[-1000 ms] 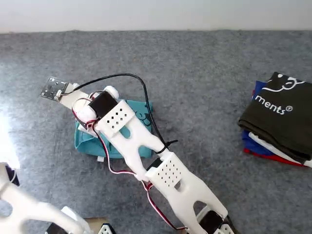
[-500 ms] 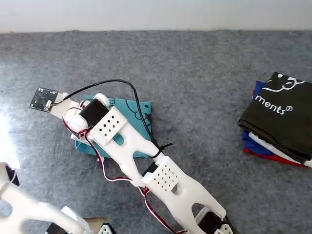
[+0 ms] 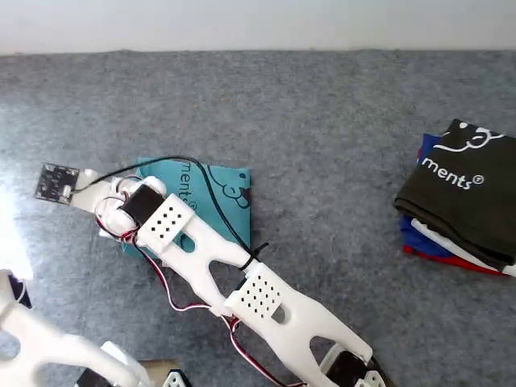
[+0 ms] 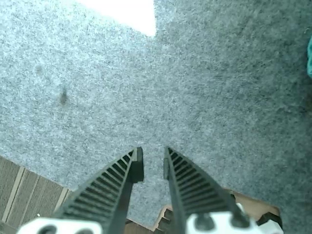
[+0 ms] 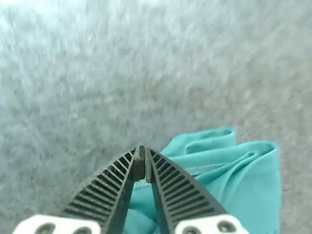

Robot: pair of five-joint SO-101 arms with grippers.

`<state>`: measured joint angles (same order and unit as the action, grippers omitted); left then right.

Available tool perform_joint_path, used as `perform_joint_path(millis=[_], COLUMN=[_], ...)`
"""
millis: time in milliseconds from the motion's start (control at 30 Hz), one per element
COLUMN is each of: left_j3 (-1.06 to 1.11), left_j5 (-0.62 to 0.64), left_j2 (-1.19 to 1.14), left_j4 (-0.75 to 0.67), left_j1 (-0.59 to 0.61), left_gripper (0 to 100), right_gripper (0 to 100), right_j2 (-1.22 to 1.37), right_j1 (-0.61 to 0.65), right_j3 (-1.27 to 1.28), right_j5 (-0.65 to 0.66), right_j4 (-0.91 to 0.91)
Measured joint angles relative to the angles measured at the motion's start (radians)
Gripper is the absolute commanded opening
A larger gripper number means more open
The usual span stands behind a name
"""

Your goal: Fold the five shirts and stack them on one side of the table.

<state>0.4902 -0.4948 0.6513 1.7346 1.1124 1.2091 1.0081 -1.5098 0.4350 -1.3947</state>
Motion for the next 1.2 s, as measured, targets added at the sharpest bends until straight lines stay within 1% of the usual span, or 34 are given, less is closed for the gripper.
perform_joint_path(millis=[167,267,333,400,500,567,633,733,867,933,1000,1200], left_j3=[0.000,-0.021,-0.061,-0.101,-0.143,-0.152,-0.153,-0.153,-0.153,-0.153,-0.153,-0.222], left_j5=[0.000,0.000,0.006,0.015,0.031,0.054,0.095,0.161,0.244,0.261,0.269,0.270], left_j2=[0.000,0.000,0.000,0.000,0.005,0.005,0.005,0.005,0.005,-0.026,-0.095,-0.367], left_j4=[0.000,0.000,0.000,0.000,0.000,0.000,0.000,0.000,-0.023,-0.068,-0.098,-0.118], left_j1=[0.038,0.040,0.038,0.008,-0.089,-0.180,-0.290,-0.477,-0.709,-0.764,-0.789,-0.806], left_gripper=[8,8,8,8,8,8,11,18,21,21,21,21], right_gripper=[1.1,1.3,1.4,1.2,1.5,1.5,1.5,1.5,1.5,1.5,1.5,1.1], right_j2=[-0.005,-0.014,-0.051,-0.097,-0.149,-0.181,-0.216,-0.284,-0.404,-0.462,-0.512,-0.591], right_j1=[0.000,-0.009,-0.037,-0.075,-0.147,-0.207,-0.270,-0.336,-0.404,-0.417,-0.422,-0.423], right_j3=[-0.083,-0.126,-0.129,-0.133,-0.133,-0.133,-0.133,-0.081,0.086,0.203,0.330,0.620], right_j5=[0.000,0.002,0.002,0.002,-0.005,-0.043,-0.069,-0.081,-0.127,-0.158,-0.186,-0.292], right_j4=[-0.060,-0.157,-0.229,-0.305,-0.359,-0.361,-0.361,-0.361,-0.362,-0.362,-0.362,-0.362])
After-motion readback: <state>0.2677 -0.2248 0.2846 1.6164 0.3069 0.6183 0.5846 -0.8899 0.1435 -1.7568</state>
